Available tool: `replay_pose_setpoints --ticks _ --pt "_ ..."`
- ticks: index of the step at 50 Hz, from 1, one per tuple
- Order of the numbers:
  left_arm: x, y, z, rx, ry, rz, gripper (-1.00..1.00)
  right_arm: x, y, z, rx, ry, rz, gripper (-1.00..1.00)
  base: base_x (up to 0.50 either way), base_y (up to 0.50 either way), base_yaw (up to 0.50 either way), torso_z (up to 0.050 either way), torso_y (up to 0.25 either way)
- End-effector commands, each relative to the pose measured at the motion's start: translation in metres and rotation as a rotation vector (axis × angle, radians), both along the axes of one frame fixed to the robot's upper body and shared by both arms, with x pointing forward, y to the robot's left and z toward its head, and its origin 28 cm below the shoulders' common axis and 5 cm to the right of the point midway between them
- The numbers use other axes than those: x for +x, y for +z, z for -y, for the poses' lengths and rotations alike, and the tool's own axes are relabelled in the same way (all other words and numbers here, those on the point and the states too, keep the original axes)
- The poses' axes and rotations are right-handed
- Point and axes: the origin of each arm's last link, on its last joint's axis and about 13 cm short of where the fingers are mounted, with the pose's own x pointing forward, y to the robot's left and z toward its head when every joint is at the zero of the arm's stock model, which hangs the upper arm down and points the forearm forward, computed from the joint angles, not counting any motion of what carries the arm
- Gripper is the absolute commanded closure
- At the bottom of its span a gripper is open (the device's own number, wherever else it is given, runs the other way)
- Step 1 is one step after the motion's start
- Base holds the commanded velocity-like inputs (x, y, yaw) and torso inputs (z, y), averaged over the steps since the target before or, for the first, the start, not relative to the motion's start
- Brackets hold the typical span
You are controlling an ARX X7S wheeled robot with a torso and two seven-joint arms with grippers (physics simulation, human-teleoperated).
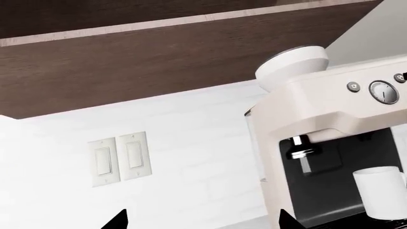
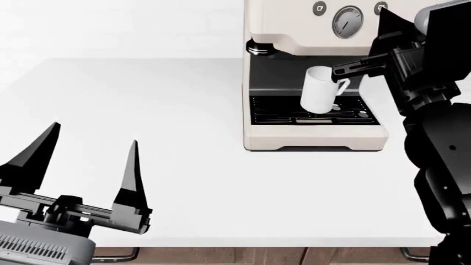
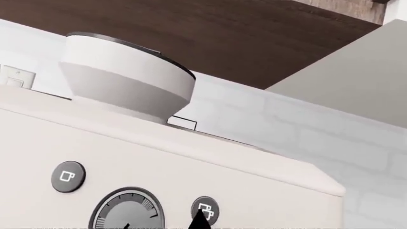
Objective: Pick the mug from the cabinet, place it under the coffee machine dispenser, and press the start button.
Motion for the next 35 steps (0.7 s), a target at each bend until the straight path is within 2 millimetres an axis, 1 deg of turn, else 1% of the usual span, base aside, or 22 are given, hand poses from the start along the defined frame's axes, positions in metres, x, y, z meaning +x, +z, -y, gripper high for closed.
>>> replay_pose_setpoints --ticks 1,17,35 --pt "0.0 0.0 0.0 0.001 0.0 -0.001 -1.0 -0.002 0.001 0.006 0.004 -0.019 -0.004 1.0 0.0 0.0 0.0 0.0 0.0" --pt "0.0 -0.001 0.0 0.002 0.001 -0.001 -1.0 -0.003 0.003 0.009 0.008 -0.017 -0.006 1.0 0.0 0.0 0.0 0.0 0.0" --pt "-0.001 -0.001 -0.001 0.001 0.003 0.002 -1.0 0.007 0.002 0.004 0.008 -0.02 -0.014 1.0 0.0 0.0 0.0 0.0 0.0"
